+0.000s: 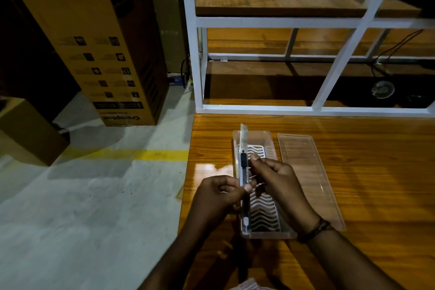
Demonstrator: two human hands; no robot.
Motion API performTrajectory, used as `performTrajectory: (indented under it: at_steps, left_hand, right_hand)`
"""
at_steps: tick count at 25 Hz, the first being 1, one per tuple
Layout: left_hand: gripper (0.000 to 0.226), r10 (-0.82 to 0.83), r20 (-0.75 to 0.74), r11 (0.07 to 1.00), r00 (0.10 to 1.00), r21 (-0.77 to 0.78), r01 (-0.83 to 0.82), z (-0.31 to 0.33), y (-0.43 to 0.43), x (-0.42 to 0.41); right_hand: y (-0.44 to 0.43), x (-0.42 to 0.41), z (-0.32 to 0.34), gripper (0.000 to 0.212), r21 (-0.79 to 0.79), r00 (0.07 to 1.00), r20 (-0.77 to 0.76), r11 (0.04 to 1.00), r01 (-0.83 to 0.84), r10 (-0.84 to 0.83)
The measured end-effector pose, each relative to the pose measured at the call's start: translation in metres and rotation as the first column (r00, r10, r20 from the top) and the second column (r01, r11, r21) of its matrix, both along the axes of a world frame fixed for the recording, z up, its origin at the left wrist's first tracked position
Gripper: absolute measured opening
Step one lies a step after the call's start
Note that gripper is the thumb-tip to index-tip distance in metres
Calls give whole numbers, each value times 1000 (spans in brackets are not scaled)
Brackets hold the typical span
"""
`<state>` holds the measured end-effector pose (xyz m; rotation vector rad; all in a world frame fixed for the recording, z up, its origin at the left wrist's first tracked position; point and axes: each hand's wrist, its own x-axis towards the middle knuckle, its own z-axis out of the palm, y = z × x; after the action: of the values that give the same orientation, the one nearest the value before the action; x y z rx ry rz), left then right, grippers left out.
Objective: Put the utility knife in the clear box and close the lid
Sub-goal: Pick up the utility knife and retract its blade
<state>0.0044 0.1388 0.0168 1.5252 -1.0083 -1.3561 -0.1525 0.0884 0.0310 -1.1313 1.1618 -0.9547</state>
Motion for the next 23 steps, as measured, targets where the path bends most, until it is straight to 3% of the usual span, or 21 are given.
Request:
performTrajectory:
  at_steps: [8,10,14,17,23]
  left_hand:
    - [34,-97,167,991,981,-75,111,9,7,-8]
    - [59,-177,219,973,960,-106,204,14,15,-8]
    - [118,-386,405,871,829,-135,472,16,29,-9]
    - [121,-428,464,838,776,-120,533,17,31,-9]
    - [122,-364,577,856,731,-102,506,13,25,-11]
  right_hand:
    - [-4,-4,-11,36,-95,999,-48,995,-8,4]
    - [-6,-7,-11,31,-118,1000,-20,993,17,-20]
    - [-11,-14,-12,22,-159,999,-2,986,43,-44]
    - [-14,-16,-15,22,-168,998,12,984,58,-57]
    - [-14,-15,-16,17,-153,998,40,986,61,-55]
